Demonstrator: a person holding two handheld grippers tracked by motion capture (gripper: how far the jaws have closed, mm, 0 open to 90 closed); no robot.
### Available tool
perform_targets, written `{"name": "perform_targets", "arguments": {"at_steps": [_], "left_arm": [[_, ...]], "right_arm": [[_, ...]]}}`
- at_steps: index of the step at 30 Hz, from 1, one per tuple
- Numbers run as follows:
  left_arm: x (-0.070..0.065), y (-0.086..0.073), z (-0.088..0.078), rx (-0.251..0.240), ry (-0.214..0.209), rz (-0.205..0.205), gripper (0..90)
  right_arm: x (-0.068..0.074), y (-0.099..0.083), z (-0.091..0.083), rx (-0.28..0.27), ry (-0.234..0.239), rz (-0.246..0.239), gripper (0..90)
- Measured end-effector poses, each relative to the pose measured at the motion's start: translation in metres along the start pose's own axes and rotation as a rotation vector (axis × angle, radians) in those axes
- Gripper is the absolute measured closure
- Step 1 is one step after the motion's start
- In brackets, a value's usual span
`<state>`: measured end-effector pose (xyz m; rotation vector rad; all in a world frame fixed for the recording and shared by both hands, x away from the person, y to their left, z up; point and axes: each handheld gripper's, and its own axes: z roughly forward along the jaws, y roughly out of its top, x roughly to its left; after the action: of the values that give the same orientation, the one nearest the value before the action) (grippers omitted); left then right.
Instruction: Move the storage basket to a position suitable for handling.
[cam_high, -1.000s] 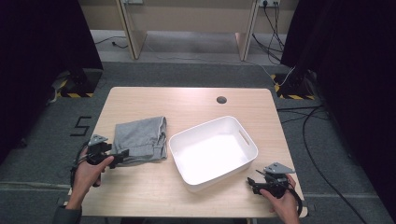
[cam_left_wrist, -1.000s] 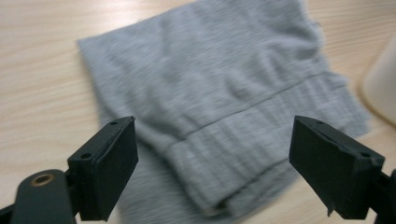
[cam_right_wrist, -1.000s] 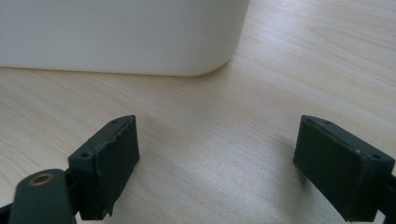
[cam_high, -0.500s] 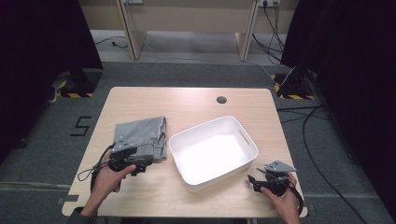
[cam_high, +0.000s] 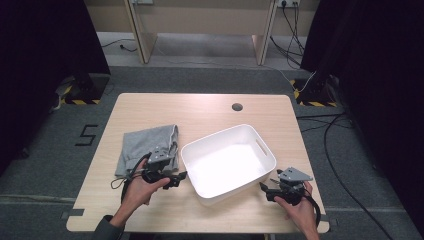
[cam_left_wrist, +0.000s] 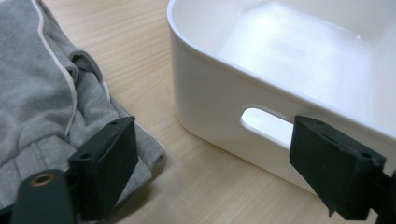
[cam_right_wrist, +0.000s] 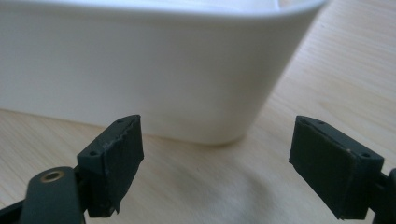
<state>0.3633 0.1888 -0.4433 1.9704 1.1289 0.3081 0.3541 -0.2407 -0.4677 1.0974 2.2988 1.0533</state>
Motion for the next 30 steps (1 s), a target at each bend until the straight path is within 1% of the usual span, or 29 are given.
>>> {"name": "perform_targets", "arguments": {"at_steps": [1,2,3,5,7,10,11,13,14,15,16,18,19,22,23,25,28,29,30], "left_arm": [[0.000,0.000,0.000,0.003,-0.001,-0.001,15.0],[0.001,0.001,0.001,0.004,-0.003,-0.004,14.9],[0.002,0.001,0.002,0.002,0.001,-0.006,14.9],[0.004,0.003,0.004,0.002,0.010,-0.009,14.9],[0.006,0.006,0.007,0.001,0.021,-0.011,15.0],[0.011,0.011,0.011,0.000,0.043,-0.021,15.0],[0.013,0.012,0.012,0.000,0.047,-0.023,15.0],[0.016,0.014,0.014,0.001,0.064,-0.030,15.0],[0.019,0.016,0.016,0.003,0.067,-0.044,15.1],[0.021,0.017,0.017,0.004,0.069,-0.050,15.5],[0.023,0.018,0.018,0.003,0.071,-0.055,16.2],[0.026,0.022,0.020,0.009,0.079,-0.060,16.4],[0.028,0.023,0.020,0.011,0.085,-0.057,16.4],[0.033,0.028,0.023,0.011,0.103,-0.062,17.7],[0.035,0.030,0.024,0.013,0.108,-0.071,18.9],[0.039,0.032,0.026,0.017,0.113,-0.076,20.3],[0.046,0.036,0.030,0.026,0.105,-0.102,20.3],[0.046,0.037,0.030,0.027,0.105,-0.103,20.3],[0.046,0.036,0.030,0.026,0.105,-0.100,20.4]], "right_arm": [[-0.001,0.002,0.002,-0.006,0.019,0.010,18.2],[-0.001,0.003,0.003,-0.008,0.026,0.017,16.9],[-0.002,0.004,0.005,0.001,0.031,0.001,15.3],[-0.002,0.007,0.007,0.008,0.036,-0.021,15.9],[-0.001,0.009,0.009,-0.001,0.043,-0.032,14.5],[-0.001,0.013,0.013,0.000,0.025,-0.049,14.5],[-0.002,0.014,0.013,0.003,0.026,-0.060,14.9],[-0.002,0.014,0.014,0.001,0.030,-0.054,14.9],[-0.001,0.014,0.014,-0.002,0.031,-0.054,14.9],[0.001,0.014,0.014,0.001,0.034,-0.064,14.9],[0.002,0.014,0.014,0.003,0.037,-0.063,14.9],[0.003,0.014,0.014,0.003,0.045,-0.059,14.9],[0.003,0.014,0.013,0.000,0.048,-0.068,14.9],[0.005,0.015,0.013,0.005,0.056,-0.077,15.0],[0.007,0.015,0.013,0.005,0.059,-0.079,15.0],[0.009,0.017,0.012,0.006,0.061,-0.101,15.0],[0.011,0.017,0.011,0.011,0.064,-0.108,16.9],[0.011,0.017,0.010,0.006,0.065,-0.109,19.6],[0.011,0.017,0.009,-0.001,0.070,-0.093,21.4]]}}
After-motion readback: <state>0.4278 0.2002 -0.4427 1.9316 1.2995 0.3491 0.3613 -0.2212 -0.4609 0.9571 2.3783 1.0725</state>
